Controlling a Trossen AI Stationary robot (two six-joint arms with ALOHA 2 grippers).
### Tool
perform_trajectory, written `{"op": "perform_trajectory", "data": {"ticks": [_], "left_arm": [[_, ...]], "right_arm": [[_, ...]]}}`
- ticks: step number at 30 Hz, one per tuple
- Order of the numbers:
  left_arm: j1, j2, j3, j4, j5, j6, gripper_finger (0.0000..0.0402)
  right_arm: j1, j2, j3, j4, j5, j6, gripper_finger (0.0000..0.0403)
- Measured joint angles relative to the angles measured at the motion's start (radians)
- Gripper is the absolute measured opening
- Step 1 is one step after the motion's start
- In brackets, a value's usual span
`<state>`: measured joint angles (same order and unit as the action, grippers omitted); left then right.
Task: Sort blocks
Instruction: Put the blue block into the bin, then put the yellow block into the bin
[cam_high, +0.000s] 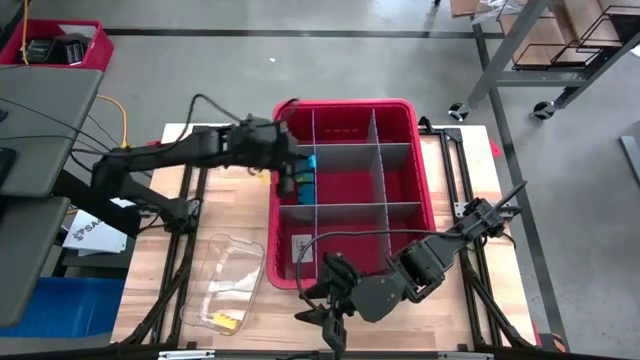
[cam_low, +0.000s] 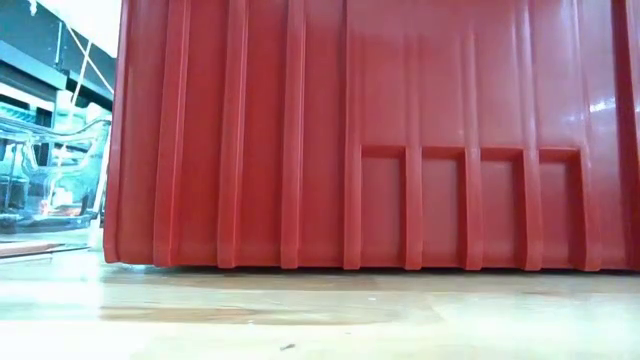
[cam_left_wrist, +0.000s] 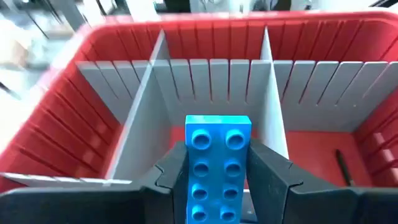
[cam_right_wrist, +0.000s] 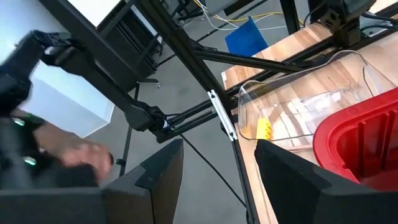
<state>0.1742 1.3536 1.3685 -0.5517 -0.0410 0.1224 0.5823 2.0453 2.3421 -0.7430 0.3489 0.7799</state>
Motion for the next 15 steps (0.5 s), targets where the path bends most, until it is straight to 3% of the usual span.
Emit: {"op": "perform_trajectory", "data": {"ticks": [6,12,15], "left_arm": [[0.051,0.077,-0.001,-0.004,0.051,-0.097,0.0117],[0.072,0.086,-0.001,-0.068,-0.013,-0.176,0.0259],[0.081,0.073,-0.001,-0.106,-0.012,-0.19,0.0307]], "right_arm": [[0.006,0.0,0.0,0.001,0.0,-0.002,0.0197],[0.015,0.0,0.0,0.0,0.0,-0.02,0.0197],[0.02,0.0,0.0,0.001,0.001,-0.046,0.0197]]}}
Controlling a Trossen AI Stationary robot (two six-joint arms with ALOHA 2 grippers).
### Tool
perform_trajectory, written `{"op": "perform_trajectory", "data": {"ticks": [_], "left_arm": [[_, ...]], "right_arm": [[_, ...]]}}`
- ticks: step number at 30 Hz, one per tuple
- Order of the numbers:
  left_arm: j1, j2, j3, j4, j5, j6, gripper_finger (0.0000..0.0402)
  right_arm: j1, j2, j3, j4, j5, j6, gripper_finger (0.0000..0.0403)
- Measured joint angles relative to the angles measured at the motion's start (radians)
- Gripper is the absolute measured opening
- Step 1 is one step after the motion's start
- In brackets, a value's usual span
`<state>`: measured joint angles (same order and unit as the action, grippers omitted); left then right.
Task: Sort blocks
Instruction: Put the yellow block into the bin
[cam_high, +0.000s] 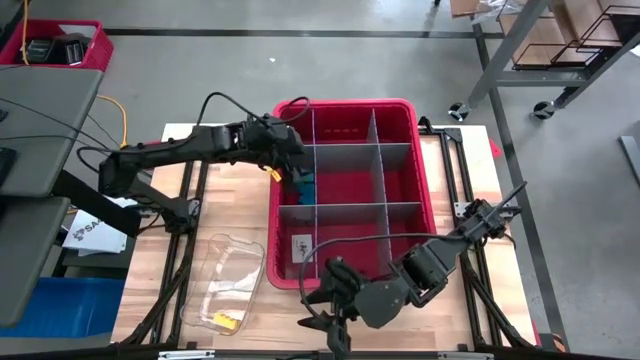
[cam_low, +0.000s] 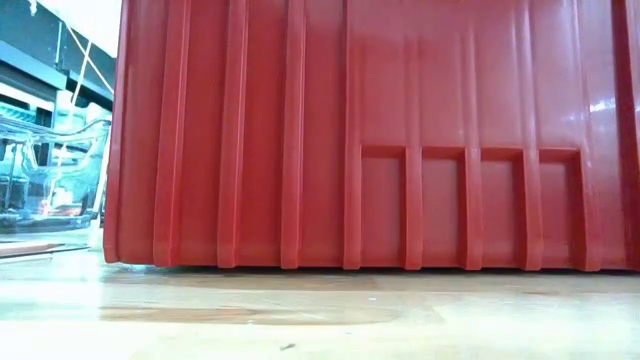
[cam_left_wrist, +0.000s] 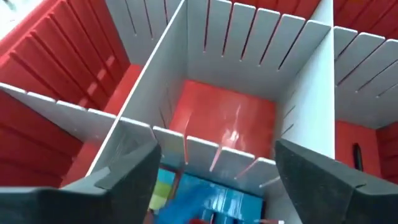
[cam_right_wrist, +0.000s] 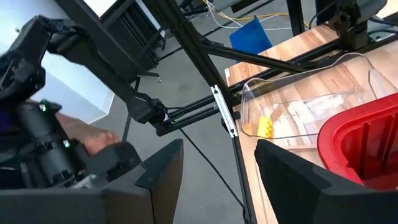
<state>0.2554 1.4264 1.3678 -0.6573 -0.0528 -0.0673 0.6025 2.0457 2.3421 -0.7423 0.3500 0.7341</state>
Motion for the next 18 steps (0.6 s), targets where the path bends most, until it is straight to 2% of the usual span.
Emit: {"op": "perform_trajectory", "data": {"ticks": [4,6,8,11,14,18], "left_arm": [[-0.004,-0.031,0.0,-0.07,0.06,-0.032,0.0324],[-0.028,-0.078,0.0,-0.166,0.132,-0.036,0.0324],[-0.097,-0.15,0.0,-0.295,0.165,-0.032,0.0321],[-0.283,-0.253,0.002,-0.472,0.122,-0.082,0.0317],[-0.537,-0.34,0.001,-0.555,0.017,-0.278,0.0314],[-0.898,-0.355,0.001,-0.706,-0.125,-0.462,0.0313]], "right_arm": [[0.0,0.0,0.0,0.0,0.0,-0.009,0.0197],[0.0,0.0,0.0,-0.001,-0.002,-0.01,0.0197],[0.0,0.0,0.0,-0.001,-0.007,-0.024,0.0197],[0.002,0.0,0.0,-0.01,-0.009,-0.052,0.0197],[0.002,0.0,0.0,-0.048,-0.011,-0.051,0.0197],[-0.002,0.0,0.0,-0.088,-0.02,-0.035,0.0197]]}}
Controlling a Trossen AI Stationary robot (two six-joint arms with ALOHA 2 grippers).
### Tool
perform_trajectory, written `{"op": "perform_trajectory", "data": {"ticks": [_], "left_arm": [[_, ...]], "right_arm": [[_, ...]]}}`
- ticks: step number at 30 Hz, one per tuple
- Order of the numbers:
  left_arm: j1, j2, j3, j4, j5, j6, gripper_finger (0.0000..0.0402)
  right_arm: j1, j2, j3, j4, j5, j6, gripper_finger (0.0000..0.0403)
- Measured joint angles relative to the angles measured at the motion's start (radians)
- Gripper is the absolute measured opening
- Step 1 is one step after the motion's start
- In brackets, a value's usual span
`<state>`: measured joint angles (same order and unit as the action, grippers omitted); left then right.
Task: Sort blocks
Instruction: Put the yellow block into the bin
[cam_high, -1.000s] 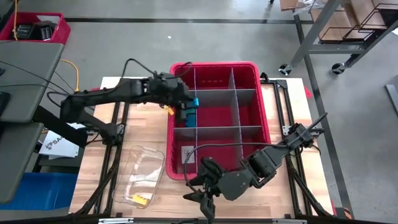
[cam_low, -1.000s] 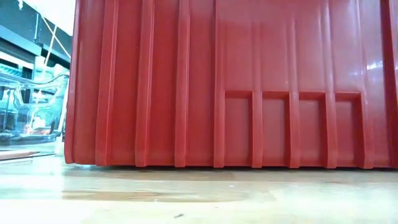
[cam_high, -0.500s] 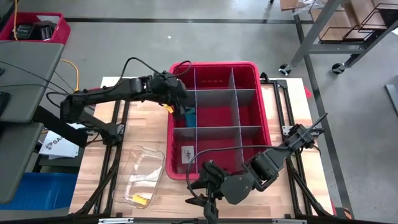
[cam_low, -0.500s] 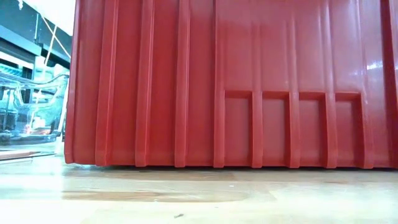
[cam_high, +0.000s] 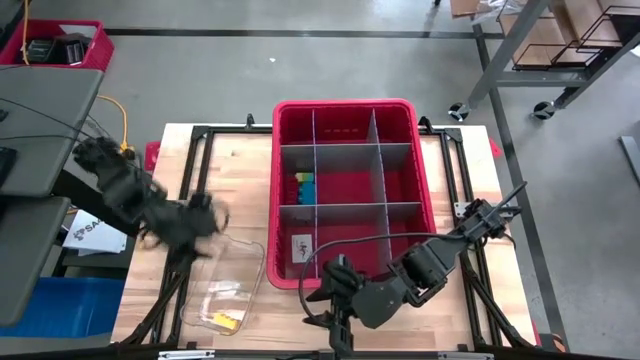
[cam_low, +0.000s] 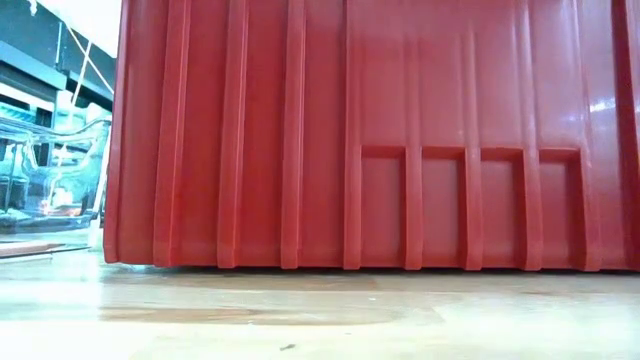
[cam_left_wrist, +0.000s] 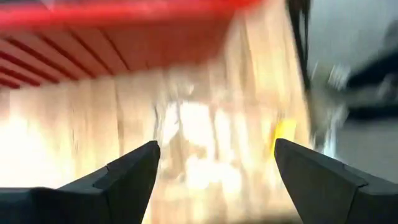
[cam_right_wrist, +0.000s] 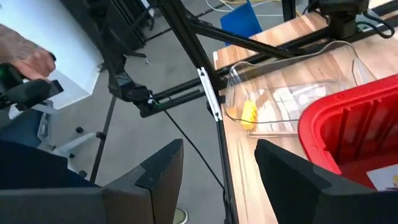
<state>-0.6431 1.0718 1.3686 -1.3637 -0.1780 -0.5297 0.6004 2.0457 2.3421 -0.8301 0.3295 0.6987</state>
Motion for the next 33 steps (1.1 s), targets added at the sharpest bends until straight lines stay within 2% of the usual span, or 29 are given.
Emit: {"op": "perform_trajectory", "data": {"ticks": [4,10,14,20,23,29,33], "left_arm": [[-0.224,0.105,-0.035,-0.018,-0.018,-0.009,0.0313],[-0.356,0.333,-0.102,0.135,0.041,0.085,0.0313],[-0.368,0.411,-0.17,0.275,0.065,0.079,0.0313],[-0.356,0.423,-0.324,0.511,0.118,-0.015,0.0313],[-0.353,0.423,-0.376,0.534,0.123,-0.019,0.0313],[-0.346,0.423,-0.446,0.657,0.201,-0.016,0.0313],[-0.345,0.423,-0.457,0.683,0.171,-0.011,0.0313]], "right_arm": [[-0.005,0.0,0.0,-0.024,-0.008,0.008,0.0197],[-0.011,0.0,0.0,-0.024,-0.009,0.046,0.0197],[-0.011,0.0,0.0,-0.021,-0.009,0.062,0.0197],[-0.011,0.0,0.0,-0.021,-0.012,0.087,0.0197],[-0.011,0.0,0.0,-0.02,-0.02,0.087,0.0197],[-0.011,0.0,0.0,-0.02,-0.034,0.087,0.0197],[-0.011,0.0,0.0,-0.02,-0.034,0.087,0.0197]]}}
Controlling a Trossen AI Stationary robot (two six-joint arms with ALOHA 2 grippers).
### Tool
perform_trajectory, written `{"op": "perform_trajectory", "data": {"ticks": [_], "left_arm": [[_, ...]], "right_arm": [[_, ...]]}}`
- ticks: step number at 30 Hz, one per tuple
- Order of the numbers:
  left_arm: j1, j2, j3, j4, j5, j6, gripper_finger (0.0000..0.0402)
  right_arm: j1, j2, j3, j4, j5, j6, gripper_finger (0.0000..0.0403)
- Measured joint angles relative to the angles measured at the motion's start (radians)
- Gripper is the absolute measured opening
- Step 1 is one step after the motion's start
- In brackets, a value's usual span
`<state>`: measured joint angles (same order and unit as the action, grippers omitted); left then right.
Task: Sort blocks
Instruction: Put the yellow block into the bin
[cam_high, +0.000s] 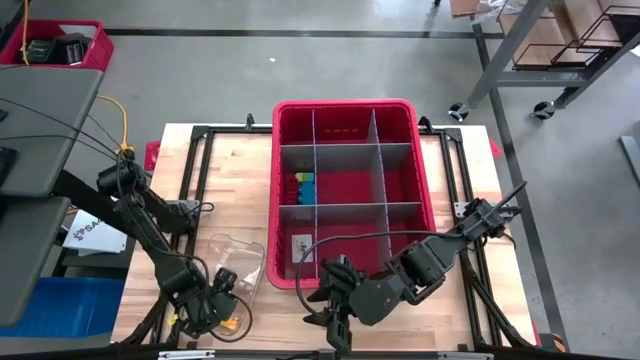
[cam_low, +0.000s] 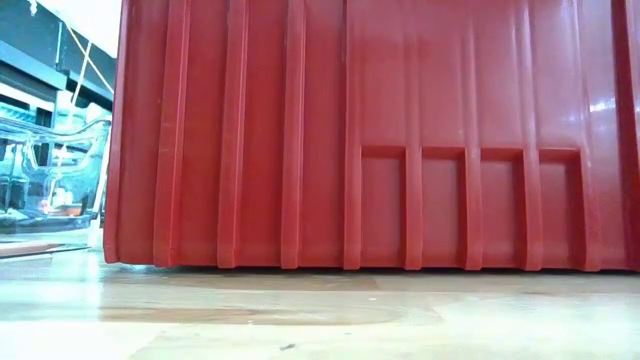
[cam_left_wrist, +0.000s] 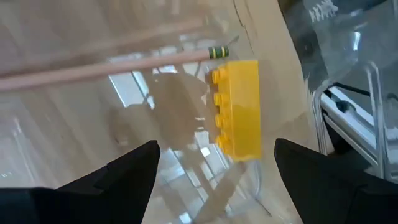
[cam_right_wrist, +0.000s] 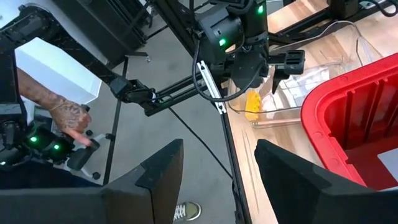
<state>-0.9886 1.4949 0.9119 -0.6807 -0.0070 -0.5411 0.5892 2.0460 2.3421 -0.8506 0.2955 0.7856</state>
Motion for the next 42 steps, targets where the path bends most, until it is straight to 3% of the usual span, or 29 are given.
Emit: {"op": "perform_trajectory", "data": {"ticks": [6,13,16,25,31,37,42], "left_arm": [[0.007,0.047,0.0,0.014,-0.021,0.062,0.0313],[0.012,0.112,0.003,0.098,0.075,0.08,0.0313],[0.015,0.128,0.005,0.118,0.07,0.08,0.0313],[0.052,0.107,0.006,-0.038,-0.073,0.001,0.0314],[0.054,0.03,0.004,-0.271,-0.223,-0.073,0.0314],[0.038,-0.083,0.001,-0.207,-0.241,-0.033,0.0314],[0.06,-0.044,0.0,-0.15,-0.225,0.053,0.0314]], "right_arm": [[-0.007,0.0,0.0,-0.004,0.0,0.0,0.0197],[-0.009,0.0,0.0,-0.006,0.0,-0.001,0.0197],[-0.013,0.0,0.0,-0.006,0.0,-0.008,0.0197],[-0.02,0.0,0.0,-0.006,0.0,-0.027,0.0197],[-0.022,0.0,0.0,-0.006,0.0,-0.027,0.0197],[-0.023,0.0,0.0,-0.006,0.0,-0.027,0.0197],[-0.027,0.0,0.0,-0.006,0.0,-0.032,0.0197]]}}
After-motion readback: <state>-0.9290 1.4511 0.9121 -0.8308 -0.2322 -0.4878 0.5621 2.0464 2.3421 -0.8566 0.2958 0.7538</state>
